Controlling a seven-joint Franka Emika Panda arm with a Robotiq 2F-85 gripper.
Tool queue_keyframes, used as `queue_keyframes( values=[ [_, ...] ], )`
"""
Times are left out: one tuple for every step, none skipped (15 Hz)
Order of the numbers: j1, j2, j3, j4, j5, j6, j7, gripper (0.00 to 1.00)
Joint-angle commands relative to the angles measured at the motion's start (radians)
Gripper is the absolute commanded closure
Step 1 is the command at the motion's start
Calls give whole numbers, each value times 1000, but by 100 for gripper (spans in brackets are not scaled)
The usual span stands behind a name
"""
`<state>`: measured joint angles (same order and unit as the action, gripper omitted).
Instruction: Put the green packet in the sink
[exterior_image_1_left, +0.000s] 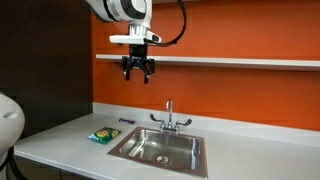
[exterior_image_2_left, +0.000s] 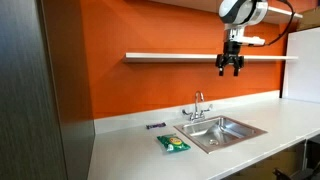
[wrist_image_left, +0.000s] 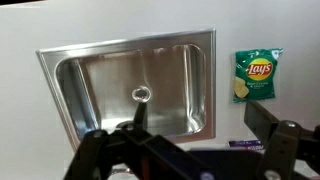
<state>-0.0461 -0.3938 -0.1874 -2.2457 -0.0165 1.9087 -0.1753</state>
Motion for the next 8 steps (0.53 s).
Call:
queue_keyframes(
  values=[
    [-17,2,15,3,7,-3,-6,0],
    [-17,2,15,3,7,-3,-6,0],
    [-17,2,15,3,7,-3,-6,0],
    [-17,2,15,3,7,-3,-6,0],
    [-17,4,15,1,6,-1,-6,0],
    [-13,8,16,0,7,0,-12,0],
    [-9,13,20,-3,7,-1,-17,0],
    [-3,17,27,-9,5,0,-22,0]
  ],
)
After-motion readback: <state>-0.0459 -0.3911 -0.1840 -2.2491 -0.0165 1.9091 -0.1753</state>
